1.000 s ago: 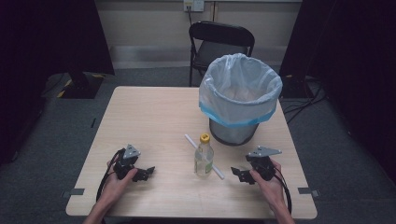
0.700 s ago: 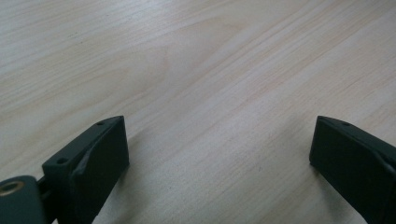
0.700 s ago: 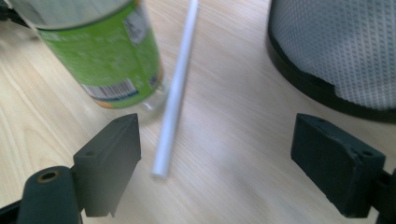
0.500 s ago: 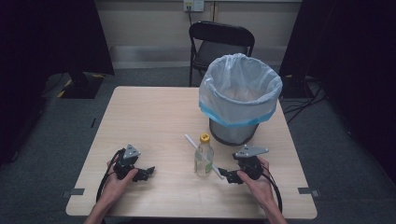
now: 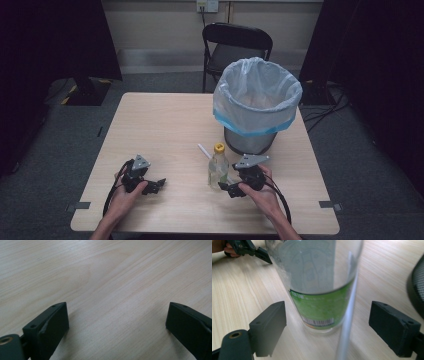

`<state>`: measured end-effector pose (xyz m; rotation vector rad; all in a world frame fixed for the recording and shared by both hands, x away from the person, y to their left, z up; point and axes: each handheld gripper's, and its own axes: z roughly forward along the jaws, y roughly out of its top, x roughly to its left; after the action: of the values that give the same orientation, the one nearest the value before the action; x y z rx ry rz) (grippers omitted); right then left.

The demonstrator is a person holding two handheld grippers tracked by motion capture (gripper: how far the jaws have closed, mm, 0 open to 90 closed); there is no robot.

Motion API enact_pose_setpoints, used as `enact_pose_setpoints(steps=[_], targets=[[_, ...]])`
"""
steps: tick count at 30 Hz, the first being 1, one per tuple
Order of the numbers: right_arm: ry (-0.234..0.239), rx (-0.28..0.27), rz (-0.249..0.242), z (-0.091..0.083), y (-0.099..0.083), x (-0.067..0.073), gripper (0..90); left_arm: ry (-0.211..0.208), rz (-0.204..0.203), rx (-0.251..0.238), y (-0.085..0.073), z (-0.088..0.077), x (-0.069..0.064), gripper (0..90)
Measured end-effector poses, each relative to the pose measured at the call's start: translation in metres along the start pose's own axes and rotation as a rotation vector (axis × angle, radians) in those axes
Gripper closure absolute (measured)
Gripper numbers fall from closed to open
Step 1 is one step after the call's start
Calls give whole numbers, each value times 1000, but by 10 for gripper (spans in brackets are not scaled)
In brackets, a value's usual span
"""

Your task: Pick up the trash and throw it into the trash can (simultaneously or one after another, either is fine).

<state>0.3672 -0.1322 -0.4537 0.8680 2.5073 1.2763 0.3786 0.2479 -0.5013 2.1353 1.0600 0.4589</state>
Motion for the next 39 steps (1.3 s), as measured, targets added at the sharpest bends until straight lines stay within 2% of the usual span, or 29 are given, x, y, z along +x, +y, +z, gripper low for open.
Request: enact_pose_setpoints(steps=[4,7,9,17,21,28,39], targets=[[9,-6,-23,7,7,4,140,0,0,0,0,0,0,41],[25,-10,-21,13,9,5,153,0,0,0,0,0,0,41],[18,-1,-38,17,10,6,160,0,0,0,0,0,0,41],[13,-9,-28,27,9,4,186,0,0,0,0,0,0,41],[-5,-6,-52,32,6,7,238,1,-6,0,0,0,0,41],[-21,-6,-64,40,4,8,245,1,-6,1,0,0,0,41],[-30,11,-75,43,1,8,274,2,-7,2,0,0,-1,41]])
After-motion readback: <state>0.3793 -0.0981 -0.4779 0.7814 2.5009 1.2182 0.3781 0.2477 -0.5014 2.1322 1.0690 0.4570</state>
